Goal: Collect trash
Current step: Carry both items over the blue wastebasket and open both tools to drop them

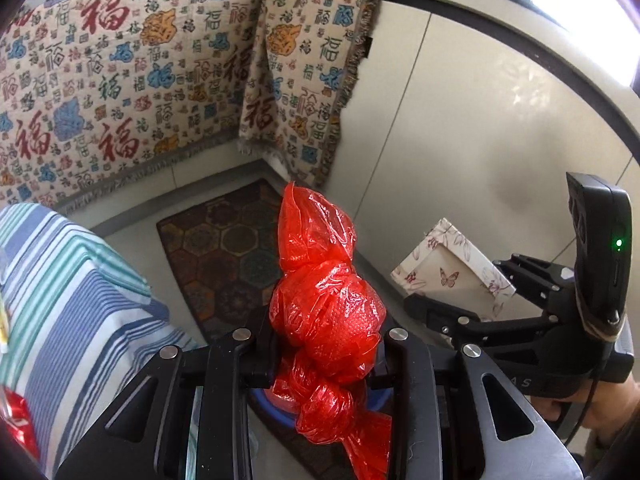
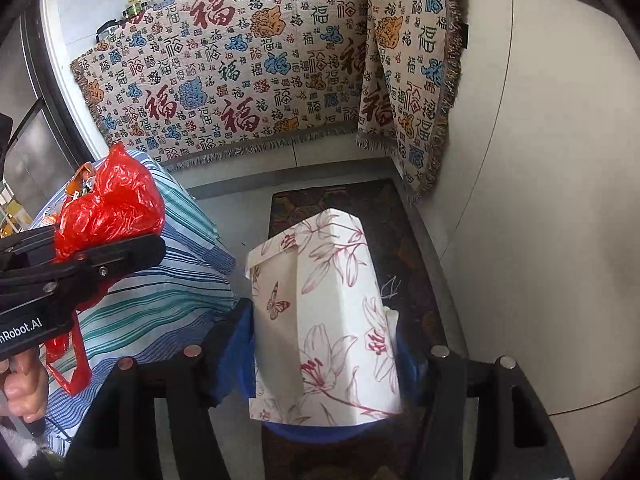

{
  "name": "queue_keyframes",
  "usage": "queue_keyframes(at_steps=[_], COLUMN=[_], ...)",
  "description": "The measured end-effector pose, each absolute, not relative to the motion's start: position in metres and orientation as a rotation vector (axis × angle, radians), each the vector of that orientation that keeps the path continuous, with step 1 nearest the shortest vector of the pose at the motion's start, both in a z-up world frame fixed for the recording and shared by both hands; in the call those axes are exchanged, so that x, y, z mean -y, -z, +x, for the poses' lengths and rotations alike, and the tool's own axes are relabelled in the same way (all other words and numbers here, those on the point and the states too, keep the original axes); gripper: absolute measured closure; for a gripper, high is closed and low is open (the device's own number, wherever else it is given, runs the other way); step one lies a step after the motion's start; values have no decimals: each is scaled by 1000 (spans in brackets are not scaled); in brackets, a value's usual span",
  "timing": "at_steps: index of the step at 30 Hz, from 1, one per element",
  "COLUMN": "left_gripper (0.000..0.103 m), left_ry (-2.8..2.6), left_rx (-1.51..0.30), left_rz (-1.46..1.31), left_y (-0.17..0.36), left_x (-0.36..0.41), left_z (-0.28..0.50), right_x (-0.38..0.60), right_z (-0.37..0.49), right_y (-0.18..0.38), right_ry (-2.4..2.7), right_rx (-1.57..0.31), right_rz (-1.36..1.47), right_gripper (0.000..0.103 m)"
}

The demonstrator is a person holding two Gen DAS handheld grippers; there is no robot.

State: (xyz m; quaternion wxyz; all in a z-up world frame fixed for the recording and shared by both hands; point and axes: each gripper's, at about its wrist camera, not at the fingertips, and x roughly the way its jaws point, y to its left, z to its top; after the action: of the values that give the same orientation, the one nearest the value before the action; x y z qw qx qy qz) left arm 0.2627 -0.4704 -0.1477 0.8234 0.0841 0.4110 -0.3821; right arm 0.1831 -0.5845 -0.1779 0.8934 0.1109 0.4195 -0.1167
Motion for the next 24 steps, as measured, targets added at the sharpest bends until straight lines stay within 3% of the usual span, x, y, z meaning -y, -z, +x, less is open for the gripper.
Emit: queue_keyframes(at_steps=[9, 10, 11, 14, 24], left_gripper=[67, 64, 52, 32, 30], left_ry=[845, 843, 842, 832, 823], left_rx=[-905, -904, -906, -891, -878], left_rz=[221, 222, 223, 210, 182], left_y=[167, 167, 169, 169, 165], left_x=[501, 503, 505, 506, 500], left_z=[275, 276, 277, 279, 282], right_x=[602, 604, 604, 605, 605], right_z=[190, 190, 191, 193, 189], right_y=[201, 203, 205, 209, 208], right_ry=[236, 238, 241, 253, 275], right_rx=[-891, -895, -898, -904, -882], right_rz=[236, 234, 230, 209, 211], right_gripper=[35, 35, 34, 26, 25])
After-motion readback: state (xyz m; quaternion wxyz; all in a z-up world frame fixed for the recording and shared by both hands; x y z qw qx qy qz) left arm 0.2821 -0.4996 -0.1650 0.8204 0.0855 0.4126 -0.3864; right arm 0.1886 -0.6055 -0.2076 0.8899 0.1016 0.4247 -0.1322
